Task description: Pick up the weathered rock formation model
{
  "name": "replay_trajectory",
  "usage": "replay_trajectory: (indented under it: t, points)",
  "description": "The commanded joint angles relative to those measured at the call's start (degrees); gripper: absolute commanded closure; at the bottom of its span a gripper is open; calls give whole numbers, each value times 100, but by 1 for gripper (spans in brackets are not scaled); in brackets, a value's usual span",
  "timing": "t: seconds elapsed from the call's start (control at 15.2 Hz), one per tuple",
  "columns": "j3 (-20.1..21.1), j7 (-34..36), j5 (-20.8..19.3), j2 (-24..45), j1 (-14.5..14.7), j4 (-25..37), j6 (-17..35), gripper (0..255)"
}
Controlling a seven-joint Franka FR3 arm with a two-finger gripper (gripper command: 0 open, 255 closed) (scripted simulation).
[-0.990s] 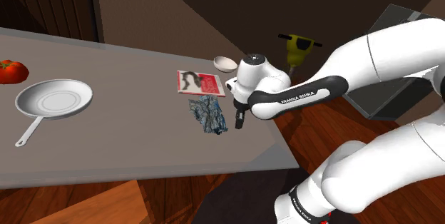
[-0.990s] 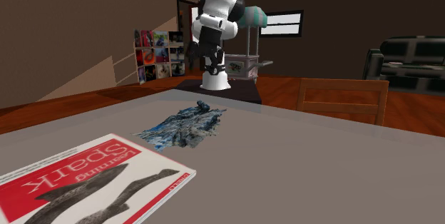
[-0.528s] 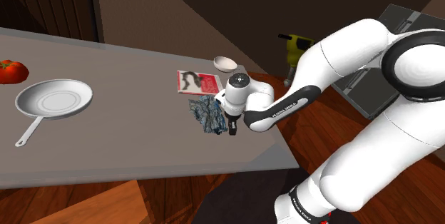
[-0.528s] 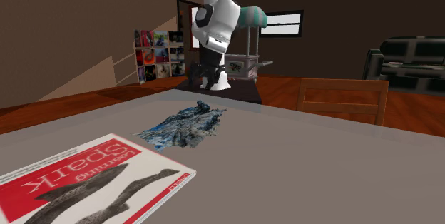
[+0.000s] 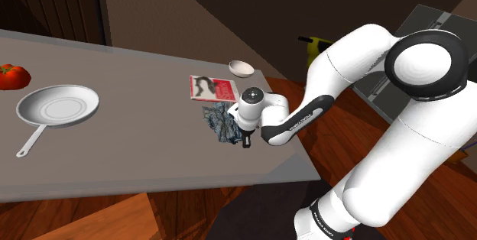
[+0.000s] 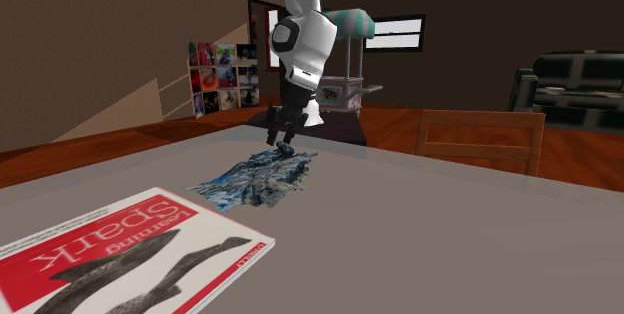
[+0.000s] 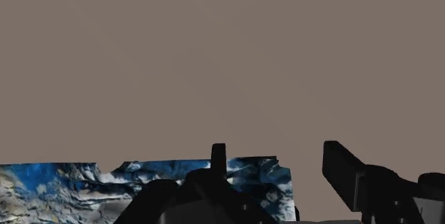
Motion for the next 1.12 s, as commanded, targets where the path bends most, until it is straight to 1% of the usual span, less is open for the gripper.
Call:
replay_trajectory:
  t: [0.0, 0.53, 1.06]
  points:
    - [-6, 23, -25, 16, 1, 2, 12, 255]
    - [-6, 24, -26, 25, 1, 11, 11, 255]
    - [141, -796, 829, -718, -4, -145, -410, 255]
